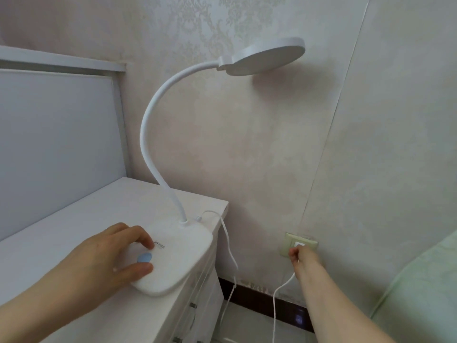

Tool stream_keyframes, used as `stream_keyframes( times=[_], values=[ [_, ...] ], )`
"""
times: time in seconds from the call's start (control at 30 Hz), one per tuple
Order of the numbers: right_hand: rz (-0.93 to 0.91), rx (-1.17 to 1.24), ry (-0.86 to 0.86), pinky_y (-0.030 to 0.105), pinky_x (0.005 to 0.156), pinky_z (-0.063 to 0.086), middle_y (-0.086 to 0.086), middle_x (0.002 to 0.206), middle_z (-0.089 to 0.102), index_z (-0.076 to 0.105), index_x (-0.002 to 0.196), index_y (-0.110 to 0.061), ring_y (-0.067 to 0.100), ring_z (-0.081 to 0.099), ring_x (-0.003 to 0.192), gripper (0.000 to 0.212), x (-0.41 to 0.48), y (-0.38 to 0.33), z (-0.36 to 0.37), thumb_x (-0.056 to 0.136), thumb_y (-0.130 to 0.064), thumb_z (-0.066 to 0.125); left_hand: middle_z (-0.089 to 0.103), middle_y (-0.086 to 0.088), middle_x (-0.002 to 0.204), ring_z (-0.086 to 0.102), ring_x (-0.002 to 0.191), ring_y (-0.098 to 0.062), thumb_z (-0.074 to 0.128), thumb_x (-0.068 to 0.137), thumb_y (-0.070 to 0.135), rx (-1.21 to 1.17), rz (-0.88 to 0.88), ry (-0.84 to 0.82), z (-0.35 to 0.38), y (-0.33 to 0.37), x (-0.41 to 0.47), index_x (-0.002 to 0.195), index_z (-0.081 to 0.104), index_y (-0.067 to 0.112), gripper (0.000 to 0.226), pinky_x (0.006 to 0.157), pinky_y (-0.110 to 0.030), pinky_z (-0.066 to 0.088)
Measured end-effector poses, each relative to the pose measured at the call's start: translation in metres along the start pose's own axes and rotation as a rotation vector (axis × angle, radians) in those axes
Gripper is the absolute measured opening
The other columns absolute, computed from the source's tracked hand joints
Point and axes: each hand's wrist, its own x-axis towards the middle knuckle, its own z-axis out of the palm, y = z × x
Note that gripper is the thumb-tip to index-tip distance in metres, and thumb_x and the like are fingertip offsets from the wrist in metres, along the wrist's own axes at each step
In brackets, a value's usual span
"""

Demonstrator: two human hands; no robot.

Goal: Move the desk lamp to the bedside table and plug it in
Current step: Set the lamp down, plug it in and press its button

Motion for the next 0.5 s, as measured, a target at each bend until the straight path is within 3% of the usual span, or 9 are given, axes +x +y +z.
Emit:
stream_keyframes(
  times=[0.13,0.3,0.33,0.4,0.43,0.5],
  values=[
    [-0.023,-0.057,-0.01,0.015,0.027,0.043,0.01,0.072,0.046,0.048,0.127,0.007,0.014,0.045,0.058,0.038,0.002,-0.005,-0.003,0.089,0.014,0.046,0.06,0.023,0.088,0.056,0.083,0.004,0.073,0.074,0.046,0.028,0.017,-0.002,-0.002,-0.001,-0.002,0.1,0.048,0.055,0.037,0.069,-0.018,0.043],
    [-0.064,-0.24,0.01,0.019,0.027,0.045,0.012,0.072,0.049,0.047,0.127,0.008,0.018,0.049,0.056,0.036,0.01,-0.004,-0.006,0.091,0.011,0.046,0.057,0.024,0.093,0.056,0.084,0.002,0.07,0.08,0.042,0.02,0.053,-0.047,-0.005,0.0,-0.003,0.097,0.052,0.053,0.028,0.077,-0.017,0.043],
    [-0.079,-0.322,0.013,0.023,0.032,0.05,0.013,0.074,0.052,0.049,0.125,0.007,0.022,0.053,0.058,0.034,0.008,-0.004,-0.006,0.091,0.01,0.046,0.056,0.024,0.095,0.055,0.085,0.001,0.069,0.081,0.042,0.023,0.053,-0.06,-0.006,0.001,-0.003,0.096,0.054,0.051,0.023,0.079,-0.016,0.043],
    [-0.127,-0.616,-0.001,0.038,0.065,0.061,0.02,0.095,0.063,0.051,0.122,0.009,0.035,0.063,0.079,0.031,-0.001,-0.002,-0.005,0.091,0.004,0.049,0.055,0.022,0.097,0.055,0.088,0.0,0.067,0.083,0.042,0.032,0.059,-0.063,-0.006,0.002,-0.004,0.094,0.055,0.048,0.018,0.08,-0.016,0.042],
    [-0.179,-0.821,0.021,0.041,0.084,0.056,0.023,0.112,0.063,0.052,0.122,0.009,0.038,0.063,0.097,0.033,-0.006,0.001,-0.004,0.09,0.0,0.051,0.055,0.022,0.098,0.055,0.089,-0.001,0.067,0.084,0.042,0.036,0.062,-0.065,-0.006,0.003,-0.004,0.095,0.055,0.047,0.017,0.081,-0.016,0.042],
    [-0.325,-1.153,0.094,0.04,0.098,0.047,0.025,0.129,0.057,0.053,0.124,0.007,0.038,0.055,0.117,0.038,-0.034,0.006,0.004,0.09,-0.008,0.056,0.055,0.023,0.1,0.055,0.091,0.0,0.066,0.084,0.042,0.022,0.063,-0.056,-0.007,0.002,-0.007,0.096,0.055,0.047,0.017,0.082,-0.016,0.042]
  ],
)
